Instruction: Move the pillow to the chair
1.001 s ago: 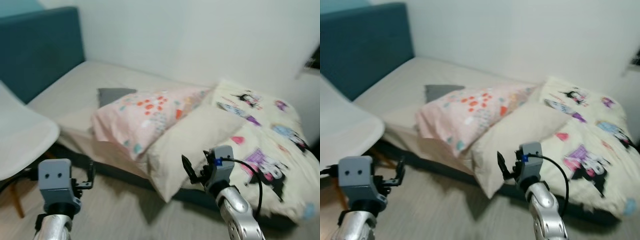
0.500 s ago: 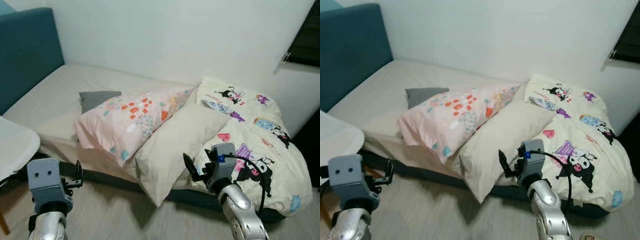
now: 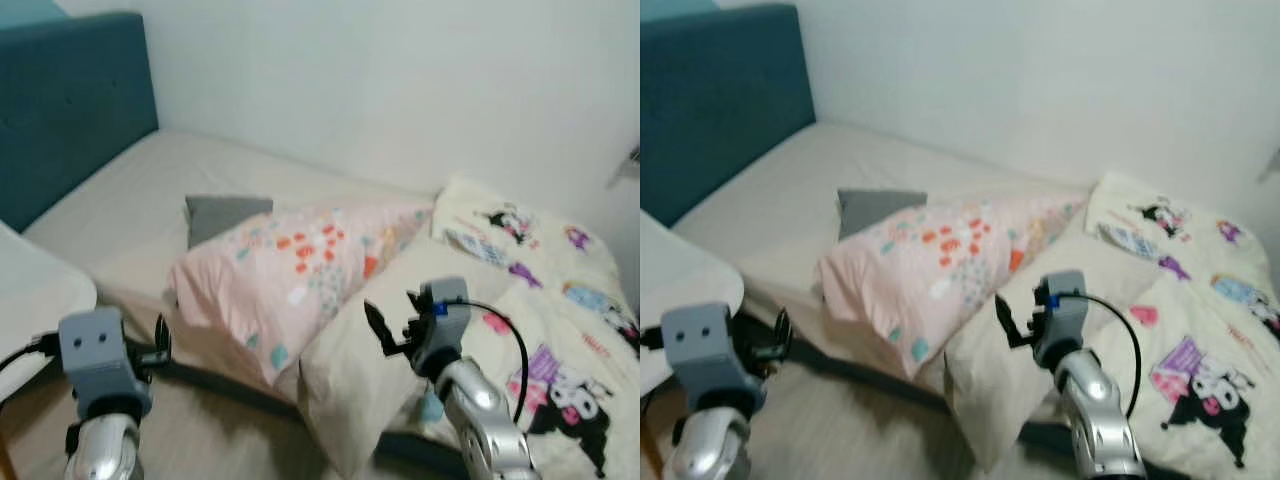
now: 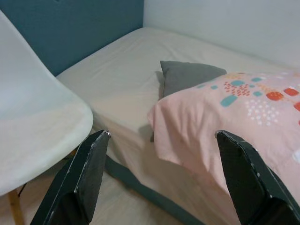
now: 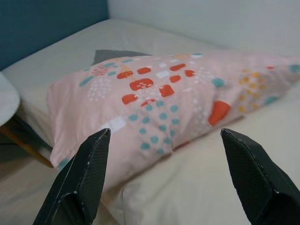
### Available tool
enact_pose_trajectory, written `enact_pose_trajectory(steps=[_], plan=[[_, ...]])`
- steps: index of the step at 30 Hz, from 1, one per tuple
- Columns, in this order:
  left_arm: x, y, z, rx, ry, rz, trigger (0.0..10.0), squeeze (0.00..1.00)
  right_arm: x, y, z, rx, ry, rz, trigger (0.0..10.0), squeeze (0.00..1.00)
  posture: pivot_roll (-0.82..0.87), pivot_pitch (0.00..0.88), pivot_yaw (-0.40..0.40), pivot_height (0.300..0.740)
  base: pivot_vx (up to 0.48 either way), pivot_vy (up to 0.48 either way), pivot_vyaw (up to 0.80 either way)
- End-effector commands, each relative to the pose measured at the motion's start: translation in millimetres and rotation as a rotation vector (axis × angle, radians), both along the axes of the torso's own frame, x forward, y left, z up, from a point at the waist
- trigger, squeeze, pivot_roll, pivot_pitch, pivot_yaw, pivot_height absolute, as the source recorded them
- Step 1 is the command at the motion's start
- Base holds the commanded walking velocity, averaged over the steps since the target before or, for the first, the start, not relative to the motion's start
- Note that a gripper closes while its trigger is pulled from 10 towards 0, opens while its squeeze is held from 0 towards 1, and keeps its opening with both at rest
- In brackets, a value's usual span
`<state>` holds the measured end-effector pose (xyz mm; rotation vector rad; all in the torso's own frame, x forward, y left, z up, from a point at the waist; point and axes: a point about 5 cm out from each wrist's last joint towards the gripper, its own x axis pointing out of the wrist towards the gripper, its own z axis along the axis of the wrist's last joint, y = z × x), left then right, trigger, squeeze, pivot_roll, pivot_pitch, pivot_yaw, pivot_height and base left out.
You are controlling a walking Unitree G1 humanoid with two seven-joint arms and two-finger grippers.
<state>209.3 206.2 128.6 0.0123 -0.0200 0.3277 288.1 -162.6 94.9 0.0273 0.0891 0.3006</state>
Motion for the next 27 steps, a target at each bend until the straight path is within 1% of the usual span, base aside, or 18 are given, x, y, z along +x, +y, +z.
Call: enact_pose_trajectory(steps=[1,5,10,11,18,22,24,26,27], plan=[[1.8,-3.8,-2,-0.019,0.011,-0.015,10.0,0.0,-0.2,-6.6,-3,0.001,0.021,-0.015,10.0,0.0,0.0,0.0,-0.116,0.74,0.386,0.0,0.0],[3.8,-3.3,-1,-0.019,0.004,-0.016,10.0,0.0,4.3,-13.4,-5,-0.002,0.056,-0.058,10.0,0.0,0.0,0.0,-0.118,0.74,0.386,0.0,0.0],[4.4,-3.1,0,-0.018,0.0,-0.018,10.0,0.0,6.0,-16.8,-8,0.001,0.077,-0.081,10.0,0.0,0.0,0.0,-0.118,0.74,0.383,0.0,0.0],[5.3,-1.5,1,-0.017,-0.002,-0.02,10.0,0.0,9.2,-19.5,-12,0.021,0.134,-0.098,10.0,0.0,-0.01,0.0,-0.117,0.735,0.334,0.0,0.0],[7.1,0.2,1,-0.015,-0.004,-0.018,10.0,0.0,12.7,-23.2,-14,0.032,0.163,-0.124,10.0,0.0,-0.01,0.0,-0.117,0.725,0.318,0.0,0.0],[9.1,1.5,3,-0.007,-0.006,-0.012,10.0,0.0,14.9,-27.7,-17,0.057,0.192,-0.155,10.0,0.0,-0.01,0.0,-0.118,0.725,0.0,0.0,0.0],[9.8,3.4,5,0.013,-0.007,-0.006,10.0,0.0,15.5,-31.8,-25,0.141,0.247,-0.192,10.0,0.0,0.0,0.0,-0.119,0.72,0.0,0.0,0.0],[10.2,5.5,7,0.034,-0.009,-0.002,10.0,0.0,16.1,-35.0,-37,0.232,0.34,-0.219,10.0,0.0,0.0,0.0,-0.117,0.72,0.0,0.0,0.0],[10.2,5.5,7,0.034,-0.009,-0.002,10.0,0.0,16.1,-35.0,-37,0.232,0.34,-0.219,10.0,0.0,0.0,0.0,-0.117,0.72,0.0,0.0,0.0]])
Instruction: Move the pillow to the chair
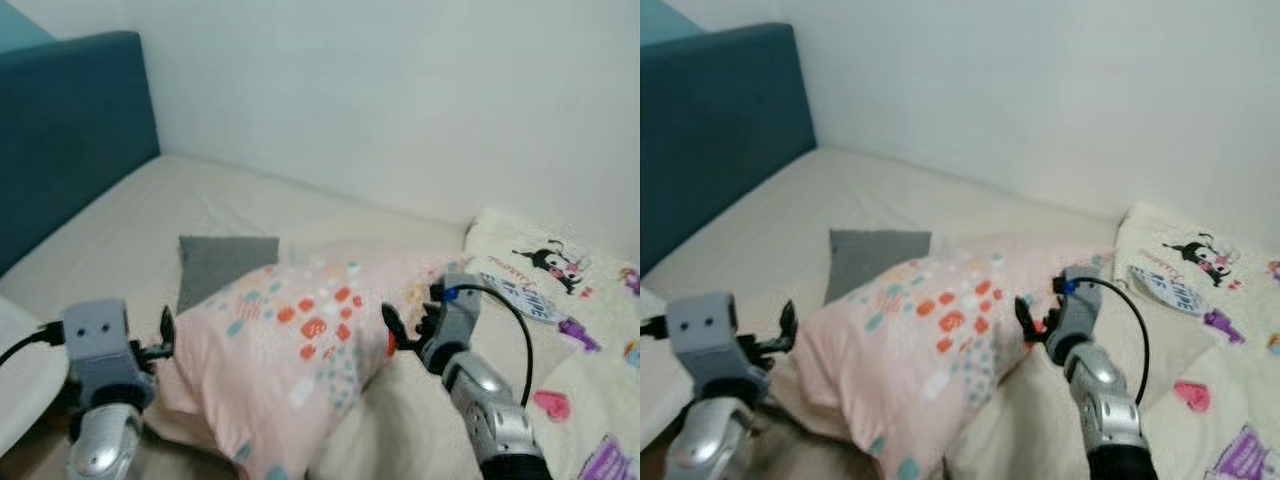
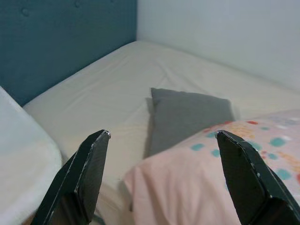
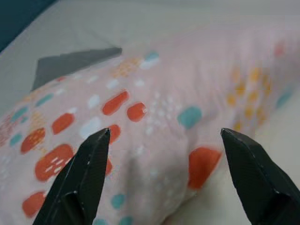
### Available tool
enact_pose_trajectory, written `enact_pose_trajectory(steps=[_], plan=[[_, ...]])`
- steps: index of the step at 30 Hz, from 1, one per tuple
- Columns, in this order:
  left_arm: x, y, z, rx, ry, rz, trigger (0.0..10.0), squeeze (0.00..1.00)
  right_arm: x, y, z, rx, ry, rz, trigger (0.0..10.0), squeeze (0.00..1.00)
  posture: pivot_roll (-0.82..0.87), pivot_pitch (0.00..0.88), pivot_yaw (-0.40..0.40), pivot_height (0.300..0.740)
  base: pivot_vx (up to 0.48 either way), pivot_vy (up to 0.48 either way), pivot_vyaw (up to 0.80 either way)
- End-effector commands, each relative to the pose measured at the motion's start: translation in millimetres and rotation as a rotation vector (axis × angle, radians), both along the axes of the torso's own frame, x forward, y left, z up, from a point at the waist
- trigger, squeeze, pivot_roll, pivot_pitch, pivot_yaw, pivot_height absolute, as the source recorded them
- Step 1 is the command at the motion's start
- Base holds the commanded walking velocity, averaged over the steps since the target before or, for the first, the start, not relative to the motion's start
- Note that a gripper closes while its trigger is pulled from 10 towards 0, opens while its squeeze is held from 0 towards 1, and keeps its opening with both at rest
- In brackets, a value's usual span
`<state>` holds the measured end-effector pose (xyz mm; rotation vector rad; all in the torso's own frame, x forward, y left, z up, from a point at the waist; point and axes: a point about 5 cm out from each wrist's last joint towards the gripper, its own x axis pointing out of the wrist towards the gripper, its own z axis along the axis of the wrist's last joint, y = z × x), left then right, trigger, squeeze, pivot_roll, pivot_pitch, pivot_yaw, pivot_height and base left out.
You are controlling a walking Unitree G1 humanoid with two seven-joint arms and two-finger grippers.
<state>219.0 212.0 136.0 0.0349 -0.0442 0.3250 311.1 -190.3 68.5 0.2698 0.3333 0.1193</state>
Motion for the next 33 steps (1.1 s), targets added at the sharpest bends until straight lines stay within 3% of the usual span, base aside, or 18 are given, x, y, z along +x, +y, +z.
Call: enact_pose_trajectory(steps=[1,9,15,21,25,33], plan=[[0.7,1.8,1,0.033,0.009,0.004,10.0,0.0,-6.5,-9.6,-18,0.05,0.098,-0.041,10.0,0.0,0.0,0.0,-0.114,0.72,0.0,0.0,0.0],[0.4,14.8,8,0.097,0.008,0.024,10.0,0.0,-1.9,-19.4,-40,0.071,0.221,-0.102,10.0,0.0,0.02,0.0,-0.106,0.72,0.0,0.0,0.0],[-4.8,22.5,15,0.162,0.016,0.021,10.0,0.0,3.5,-4.8,-48,0.083,0.303,-0.127,10.0,0.02,0.05,0.0,-0.092,0.72,0.0,0.0,0.0],[-11.4,25.5,20,0.208,0.028,0.011,10.0,0.0,8.5,4.8,-48,0.162,0.297,-0.134,10.0,0.07,0.07,0.001,-0.087,0.72,0.0,0.0,0.0],[-13.2,30.0,24,0.227,0.031,0.014,10.0,0.0,16.4,13.4,-40,0.239,0.25,-0.122,10.0,0.02,0.08,0.032,-0.087,0.72,0.0,0.0,0.0],[-25.4,42.6,37,0.297,0.054,0.026,10.0,0.0,20.7,20.9,-38,0.319,0.252,-0.179,10.0,0.05,0.1,0.144,-0.081,0.72,0.0,0.0,0.0]])
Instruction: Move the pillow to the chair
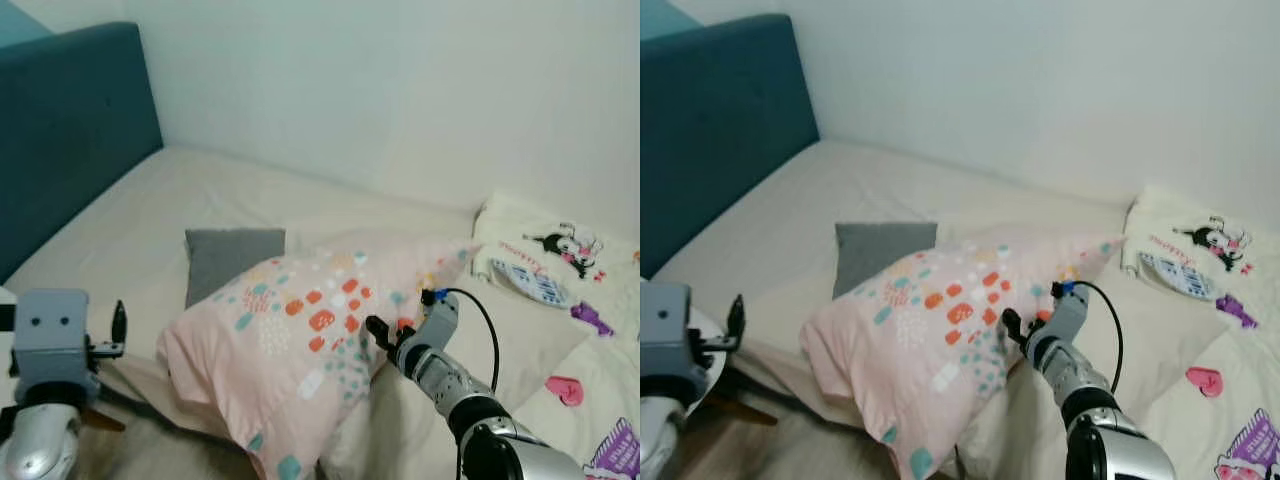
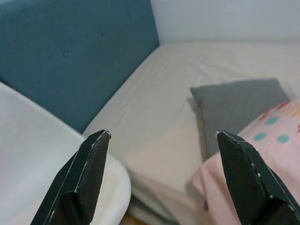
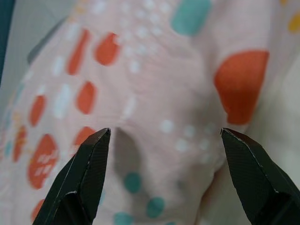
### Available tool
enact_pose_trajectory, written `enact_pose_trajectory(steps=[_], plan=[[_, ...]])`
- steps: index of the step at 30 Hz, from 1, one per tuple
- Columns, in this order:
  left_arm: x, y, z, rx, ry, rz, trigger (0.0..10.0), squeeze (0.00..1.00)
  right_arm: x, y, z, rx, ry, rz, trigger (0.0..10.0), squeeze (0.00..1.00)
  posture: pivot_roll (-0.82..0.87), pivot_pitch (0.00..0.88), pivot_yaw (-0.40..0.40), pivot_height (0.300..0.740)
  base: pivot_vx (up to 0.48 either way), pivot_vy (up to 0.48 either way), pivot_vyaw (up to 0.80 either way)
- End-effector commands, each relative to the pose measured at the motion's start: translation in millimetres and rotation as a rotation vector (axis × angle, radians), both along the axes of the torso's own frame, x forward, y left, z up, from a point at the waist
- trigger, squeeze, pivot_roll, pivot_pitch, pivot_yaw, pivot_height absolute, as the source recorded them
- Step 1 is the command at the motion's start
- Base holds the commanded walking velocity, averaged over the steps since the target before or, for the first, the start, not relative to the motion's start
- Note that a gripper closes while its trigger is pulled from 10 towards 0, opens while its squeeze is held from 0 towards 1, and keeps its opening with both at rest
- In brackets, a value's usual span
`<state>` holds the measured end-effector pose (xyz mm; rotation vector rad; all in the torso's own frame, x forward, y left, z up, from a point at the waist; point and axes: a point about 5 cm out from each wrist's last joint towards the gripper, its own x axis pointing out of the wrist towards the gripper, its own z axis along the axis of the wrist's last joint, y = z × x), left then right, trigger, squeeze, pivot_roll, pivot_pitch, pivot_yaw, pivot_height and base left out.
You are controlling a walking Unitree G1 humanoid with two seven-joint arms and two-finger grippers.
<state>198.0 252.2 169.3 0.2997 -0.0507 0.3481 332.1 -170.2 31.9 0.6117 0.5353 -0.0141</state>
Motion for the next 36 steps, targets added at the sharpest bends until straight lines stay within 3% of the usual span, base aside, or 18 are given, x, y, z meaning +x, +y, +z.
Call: enact_pose_trajectory(steps=[1,8,18,29,34,35,36], plan=[[-6.3,3.2,5,0.04,0.026,-0.003,10.0,0.0,-0.4,1.1,-2,0.009,0.014,-0.029,10.0,0.05,0.1,0.144,-0.081,0.72,0.0,0.0,0.0],[-17.6,9.2,10,0.072,0.062,-0.002,10.0,0.0,2.4,1.7,2,0.04,-0.006,-0.046,10.0,0.01,0.12,0.221,-0.074,0.7,0.0,0.0,0.0],[-27.0,14.5,22,0.126,0.093,-0.008,10.0,0.0,14.8,11.4,23,0.268,-0.169,-0.016,10.0,0.0,0.12,0.286,-0.059,0.66,0.0,0.0,0.0],[-30.8,18.8,29,0.178,0.118,-0.016,10.0,0.0,22.8,15.8,35,0.326,-0.219,-0.023,10.0,0.0,0.14,0.304,-0.053,0.615,0.0,0.0,0.0],[-31.8,19.7,31,0.191,0.119,-0.017,10.0,0.0,26.1,14.8,40,0.341,-0.246,-0.037,10.0,0.0,0.14,0.301,-0.057,0.615,0.0,0.0,0.0],[-32.1,20.0,31,0.194,0.12,-0.017,10.0,0.0,28.1,13.8,44,0.353,-0.275,-0.053,0.3,0.0,0.14,0.301,-0.058,0.615,0.0,0.0,0.0],[-32.1,20.0,31,0.194,0.12,-0.017,10.0,0.0,28.1,13.8,44,0.353,-0.275,-0.053,0.3,0.0,0.14,0.301,-0.058,0.615,0.0,0.0,0.0]])
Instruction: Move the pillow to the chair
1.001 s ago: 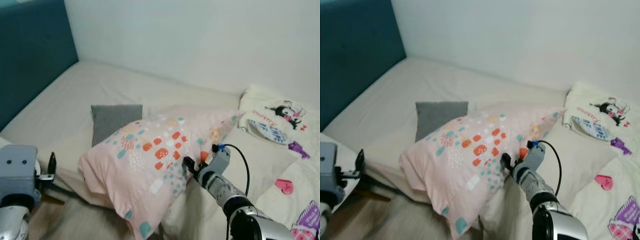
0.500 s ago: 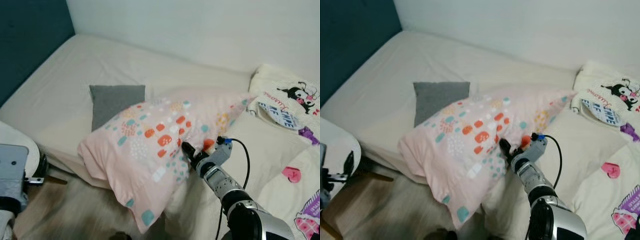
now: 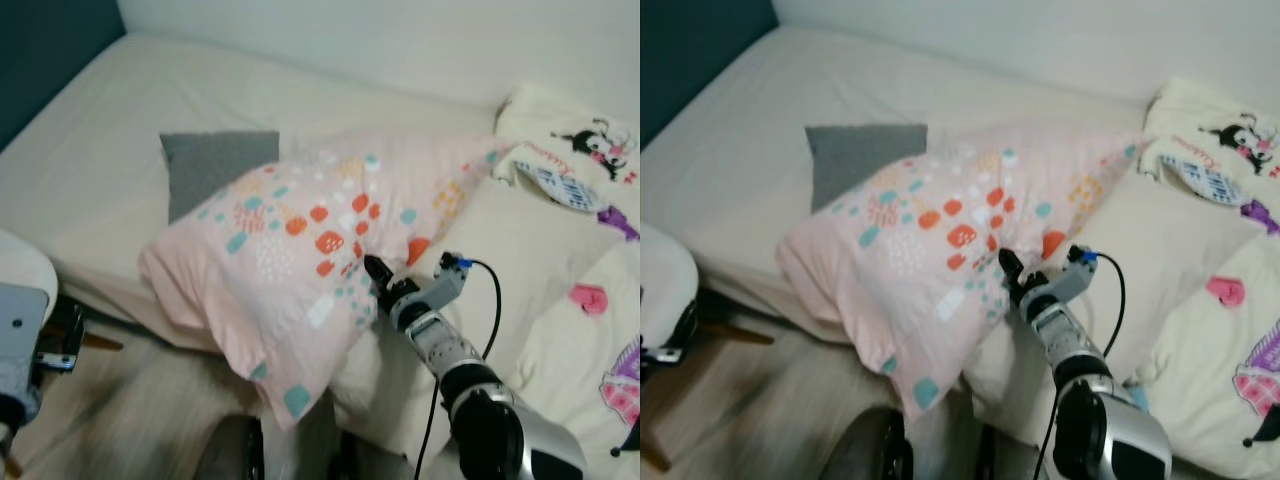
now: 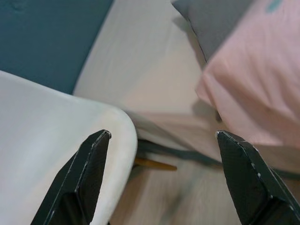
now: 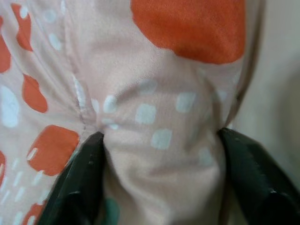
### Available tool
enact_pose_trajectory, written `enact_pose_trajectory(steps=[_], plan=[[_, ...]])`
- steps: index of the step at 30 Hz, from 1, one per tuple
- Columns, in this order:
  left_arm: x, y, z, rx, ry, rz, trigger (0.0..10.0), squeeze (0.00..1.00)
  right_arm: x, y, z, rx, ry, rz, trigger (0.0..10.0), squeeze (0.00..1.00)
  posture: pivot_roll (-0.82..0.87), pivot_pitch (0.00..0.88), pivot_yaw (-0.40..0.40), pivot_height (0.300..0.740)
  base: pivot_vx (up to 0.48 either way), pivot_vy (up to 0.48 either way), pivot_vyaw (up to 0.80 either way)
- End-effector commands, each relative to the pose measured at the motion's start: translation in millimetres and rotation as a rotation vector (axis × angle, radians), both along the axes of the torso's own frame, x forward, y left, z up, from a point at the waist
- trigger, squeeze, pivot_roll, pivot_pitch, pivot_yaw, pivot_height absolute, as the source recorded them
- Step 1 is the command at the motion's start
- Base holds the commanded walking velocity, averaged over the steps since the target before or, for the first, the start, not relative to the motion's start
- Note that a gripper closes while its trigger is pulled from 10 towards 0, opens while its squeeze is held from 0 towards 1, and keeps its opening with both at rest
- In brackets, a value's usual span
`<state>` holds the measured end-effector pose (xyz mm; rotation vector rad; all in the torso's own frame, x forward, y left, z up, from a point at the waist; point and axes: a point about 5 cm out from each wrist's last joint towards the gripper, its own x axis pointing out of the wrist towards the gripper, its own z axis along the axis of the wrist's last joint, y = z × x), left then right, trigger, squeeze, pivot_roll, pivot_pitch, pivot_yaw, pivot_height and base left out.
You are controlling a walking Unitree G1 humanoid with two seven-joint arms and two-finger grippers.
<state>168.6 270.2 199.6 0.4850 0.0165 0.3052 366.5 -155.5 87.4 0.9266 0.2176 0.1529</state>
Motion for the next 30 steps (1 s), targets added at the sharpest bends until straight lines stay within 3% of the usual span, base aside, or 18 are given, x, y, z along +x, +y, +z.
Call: enact_pose_trajectory(steps=[1,8,11,14,26,30], plan=[[-2.6,2.0,1,0.023,0.017,0.007,10.0,0.0,-6.3,-0.9,-12,0.023,0.05,-0.018,0.3,0.0,0.14,0.301,-0.058,0.615,0.0,0.0,0.0],[-1.9,1.9,1,0.034,0.01,0.013,10.0,0.0,5.0,9.1,10,0.082,-0.06,0.03,0.0,0.0,0.15,0.288,-0.068,0.615,0.0,0.0,0.0],[-1.9,1.9,1,0.034,0.01,0.013,10.0,0.0,5.0,9.1,10,0.082,-0.06,0.03,0.0,0.0,0.15,0.288,-0.068,0.615,0.0,0.0,0.0],[-1.6,1.6,4,0.04,-0.004,0.015,10.0,0.0,12.4,16.6,27,0.12,-0.126,0.074,0.0,0.0,0.15,0.279,-0.071,0.615,0.0,0.0,0.0],[0.4,2.8,3,0.044,-0.011,0.018,10.0,0.0,19.4,16.7,37,0.028,-0.114,0.058,0.0,0.0,0.15,0.262,-0.071,0.615,0.0,0.0,0.0],[8.4,1.3,6,0.012,-0.046,0.02,10.0,0.0,29.5,14.5,68,0.056,-0.259,0.088,0.0,0.0,0.13,0.236,-0.072,0.615,0.0,0.0,0.0]])
